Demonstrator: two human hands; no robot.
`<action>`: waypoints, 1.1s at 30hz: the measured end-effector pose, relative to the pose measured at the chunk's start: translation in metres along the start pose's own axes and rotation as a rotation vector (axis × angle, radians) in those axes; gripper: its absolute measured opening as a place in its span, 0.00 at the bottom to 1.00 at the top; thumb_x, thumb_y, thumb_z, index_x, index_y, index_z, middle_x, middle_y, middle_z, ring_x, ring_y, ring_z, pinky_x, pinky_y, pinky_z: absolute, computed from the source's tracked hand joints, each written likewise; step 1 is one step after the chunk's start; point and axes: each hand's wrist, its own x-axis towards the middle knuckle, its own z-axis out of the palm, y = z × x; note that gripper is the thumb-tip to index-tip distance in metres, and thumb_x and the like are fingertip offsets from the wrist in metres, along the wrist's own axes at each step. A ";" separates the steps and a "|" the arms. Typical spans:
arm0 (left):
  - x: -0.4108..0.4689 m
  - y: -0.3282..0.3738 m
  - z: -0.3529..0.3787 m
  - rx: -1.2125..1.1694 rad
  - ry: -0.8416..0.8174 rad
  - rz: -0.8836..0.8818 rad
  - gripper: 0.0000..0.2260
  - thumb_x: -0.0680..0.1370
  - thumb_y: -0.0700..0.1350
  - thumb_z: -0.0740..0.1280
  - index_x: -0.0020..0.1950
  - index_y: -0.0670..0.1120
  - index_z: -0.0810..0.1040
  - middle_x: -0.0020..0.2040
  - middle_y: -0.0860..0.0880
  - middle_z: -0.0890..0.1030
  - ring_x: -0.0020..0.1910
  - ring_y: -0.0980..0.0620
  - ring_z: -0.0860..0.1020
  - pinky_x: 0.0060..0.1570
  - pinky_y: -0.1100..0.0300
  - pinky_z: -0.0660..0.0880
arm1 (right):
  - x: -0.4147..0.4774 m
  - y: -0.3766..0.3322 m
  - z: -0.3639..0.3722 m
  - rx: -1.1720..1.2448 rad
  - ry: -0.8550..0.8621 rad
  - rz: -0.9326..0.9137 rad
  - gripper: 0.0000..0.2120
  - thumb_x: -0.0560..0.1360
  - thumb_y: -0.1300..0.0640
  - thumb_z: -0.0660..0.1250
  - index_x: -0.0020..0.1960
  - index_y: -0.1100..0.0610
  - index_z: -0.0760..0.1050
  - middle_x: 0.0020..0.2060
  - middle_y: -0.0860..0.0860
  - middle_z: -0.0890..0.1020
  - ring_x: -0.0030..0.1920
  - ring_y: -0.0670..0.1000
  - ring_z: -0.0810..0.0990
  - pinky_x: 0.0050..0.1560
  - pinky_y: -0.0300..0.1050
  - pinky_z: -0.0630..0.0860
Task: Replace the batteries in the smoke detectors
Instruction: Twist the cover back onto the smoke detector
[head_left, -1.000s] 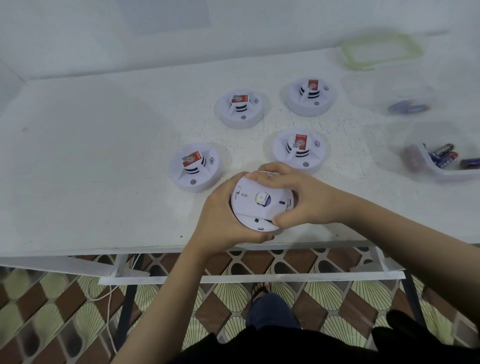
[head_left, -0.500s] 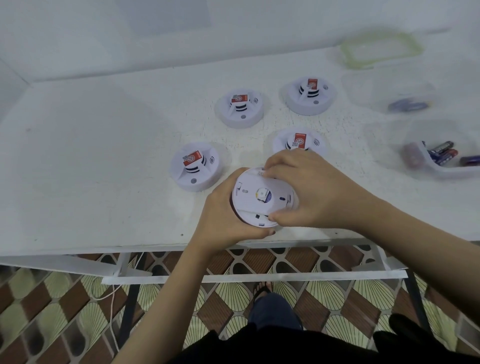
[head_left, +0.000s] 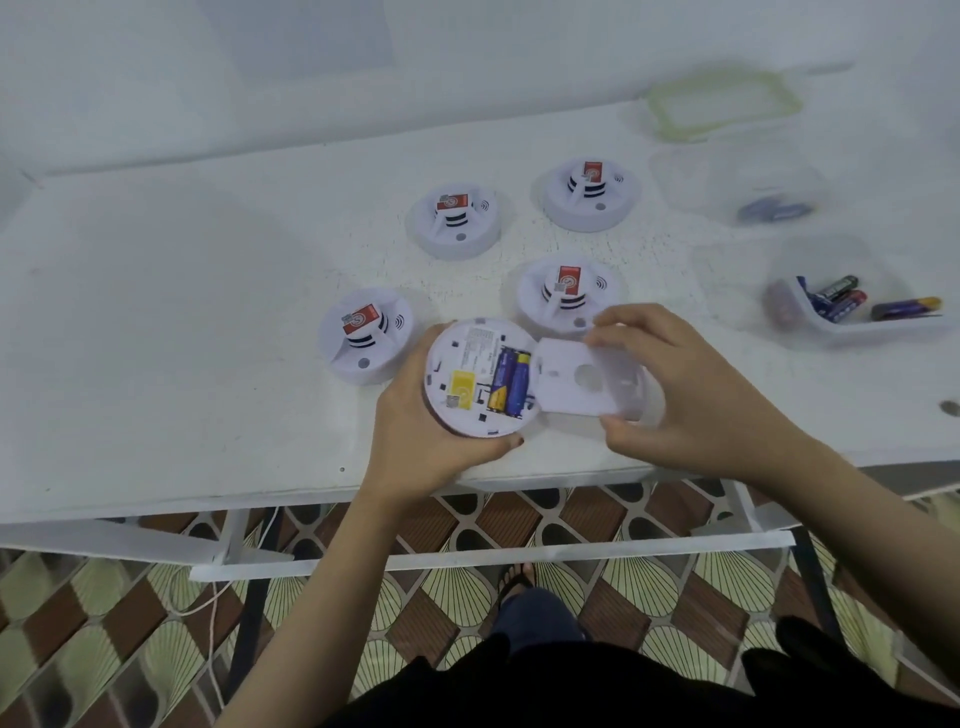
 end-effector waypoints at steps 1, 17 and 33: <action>-0.001 0.001 0.001 0.007 0.017 0.000 0.38 0.57 0.56 0.79 0.64 0.58 0.68 0.59 0.63 0.76 0.59 0.68 0.75 0.56 0.75 0.70 | -0.008 0.006 0.000 -0.009 -0.004 0.041 0.31 0.64 0.45 0.64 0.64 0.57 0.72 0.63 0.49 0.70 0.63 0.46 0.68 0.62 0.31 0.60; 0.009 0.049 0.070 0.030 0.106 0.140 0.44 0.58 0.61 0.79 0.71 0.58 0.64 0.68 0.63 0.72 0.68 0.60 0.71 0.68 0.52 0.70 | -0.039 -0.018 -0.017 0.715 0.221 0.232 0.20 0.80 0.63 0.58 0.68 0.46 0.63 0.54 0.51 0.81 0.49 0.49 0.83 0.51 0.46 0.80; 0.042 0.062 0.091 0.071 -0.288 0.217 0.56 0.53 0.64 0.79 0.76 0.60 0.54 0.70 0.57 0.68 0.71 0.56 0.64 0.72 0.47 0.63 | -0.069 -0.009 -0.042 0.468 0.412 0.379 0.17 0.78 0.65 0.58 0.63 0.49 0.70 0.50 0.46 0.82 0.39 0.48 0.82 0.37 0.40 0.79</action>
